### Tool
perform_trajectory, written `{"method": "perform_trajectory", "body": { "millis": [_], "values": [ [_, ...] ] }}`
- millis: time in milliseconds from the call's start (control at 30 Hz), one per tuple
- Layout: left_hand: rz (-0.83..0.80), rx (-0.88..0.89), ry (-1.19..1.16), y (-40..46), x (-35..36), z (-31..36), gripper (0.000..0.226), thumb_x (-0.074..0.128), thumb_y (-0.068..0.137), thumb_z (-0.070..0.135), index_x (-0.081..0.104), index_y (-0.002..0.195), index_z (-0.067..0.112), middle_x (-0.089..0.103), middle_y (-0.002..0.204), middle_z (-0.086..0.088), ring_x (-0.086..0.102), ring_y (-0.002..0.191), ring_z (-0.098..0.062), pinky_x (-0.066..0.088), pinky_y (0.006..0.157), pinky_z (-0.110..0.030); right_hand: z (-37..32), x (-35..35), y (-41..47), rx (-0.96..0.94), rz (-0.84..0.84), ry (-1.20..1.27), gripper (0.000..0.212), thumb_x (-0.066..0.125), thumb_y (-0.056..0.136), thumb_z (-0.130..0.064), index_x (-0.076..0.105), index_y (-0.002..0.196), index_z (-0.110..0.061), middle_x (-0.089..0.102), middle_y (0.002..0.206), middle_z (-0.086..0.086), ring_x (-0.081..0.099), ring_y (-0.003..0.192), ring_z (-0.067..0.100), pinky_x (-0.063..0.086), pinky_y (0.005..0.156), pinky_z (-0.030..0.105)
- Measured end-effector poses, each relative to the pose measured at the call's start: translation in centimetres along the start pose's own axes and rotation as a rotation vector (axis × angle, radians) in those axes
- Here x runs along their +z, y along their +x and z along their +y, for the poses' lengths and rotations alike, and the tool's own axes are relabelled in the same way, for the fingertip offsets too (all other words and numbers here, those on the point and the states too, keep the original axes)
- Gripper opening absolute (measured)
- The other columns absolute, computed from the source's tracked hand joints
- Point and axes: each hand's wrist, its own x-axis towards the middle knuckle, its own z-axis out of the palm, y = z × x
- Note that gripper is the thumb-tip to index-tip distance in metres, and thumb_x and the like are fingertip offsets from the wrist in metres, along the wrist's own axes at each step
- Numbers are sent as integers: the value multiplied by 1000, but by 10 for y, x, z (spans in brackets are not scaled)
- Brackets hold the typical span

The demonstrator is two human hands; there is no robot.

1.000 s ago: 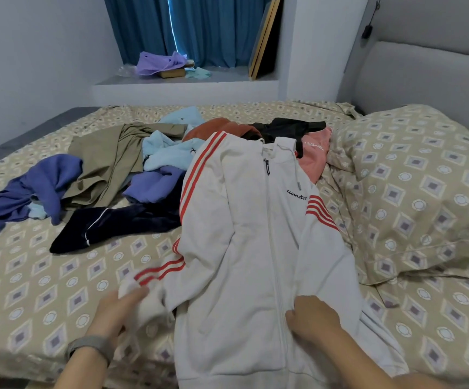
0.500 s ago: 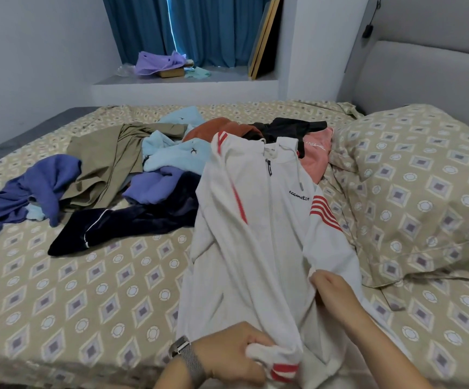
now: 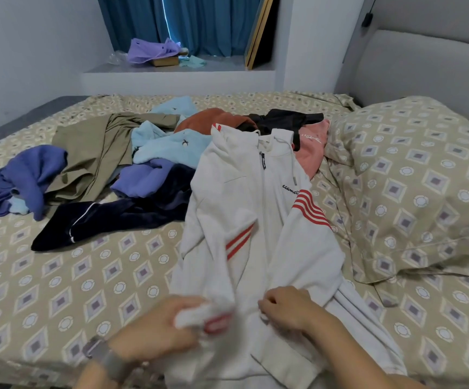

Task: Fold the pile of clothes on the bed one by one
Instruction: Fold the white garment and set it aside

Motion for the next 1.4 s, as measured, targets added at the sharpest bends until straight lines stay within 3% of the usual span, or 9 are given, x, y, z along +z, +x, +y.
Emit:
{"method": "perform_trajectory", "body": {
  "millis": [100,167,433,633,800,1000,1133,1233,1400],
  "values": [
    [-586,-284,140,11,22,-13,35,55,93,21,61,126,18,61,103,23,52,97,4,36,88,-9,15,-11,-2,11,142,185,39,42,99,-43,52,68,-21,57,71,-8,55,79,16,40,72,27],
    [-658,-357,173,17,36,-24,37,53,96,35,60,128,19,64,107,26,56,98,6,39,93,-11,35,-24,-4,102,307,333,22,52,95,-32,58,78,-21,64,78,-5,61,79,17,41,60,19],
    [458,-377,-161,69,8,-57,24,55,96,22,57,76,11,56,69,-5,55,62,-14,50,61,-26,104,-41,-15,550,196,655,40,60,92,-37,62,76,0,64,59,13,58,44,25,46,45,27],
    [615,-455,-661,129,10,-74,21,58,96,23,57,91,3,62,91,-13,63,86,-26,54,84,-39,87,-31,0,333,227,1106,31,69,88,-11,61,116,-2,73,96,11,71,80,23,57,61,30],
    [646,-426,-1025,157,2,-70,35,62,94,30,61,121,8,67,118,-10,63,108,-27,51,89,-38,85,-21,1,292,-8,1122,104,84,72,-6,15,138,-49,67,118,0,69,99,30,59,77,46],
    [749,-150,-950,175,-28,-64,50,48,101,19,34,147,35,52,136,12,51,127,-21,46,101,-43,95,-19,-5,204,-90,1103,135,83,57,2,-4,147,-49,51,129,-9,59,110,15,59,79,34],
    [753,-93,-936,178,-49,-67,64,47,101,14,18,146,50,51,131,10,55,114,-19,46,97,-42,116,-39,-12,127,-137,994,112,79,62,-3,18,149,-38,51,129,-12,57,115,14,54,92,32],
    [803,-212,-779,186,-48,-70,47,45,100,6,36,143,21,54,130,-3,57,111,-22,47,94,-39,119,-41,-12,218,92,1030,80,81,76,-12,37,141,-24,59,119,-7,63,101,13,55,74,24],
    [815,-529,-908,183,-29,-72,30,37,90,-5,57,113,2,58,78,-10,56,68,-25,51,63,-36,106,-21,-22,311,218,790,103,83,72,-39,15,147,-20,41,140,-7,50,120,14,46,97,32]
  ]
}}
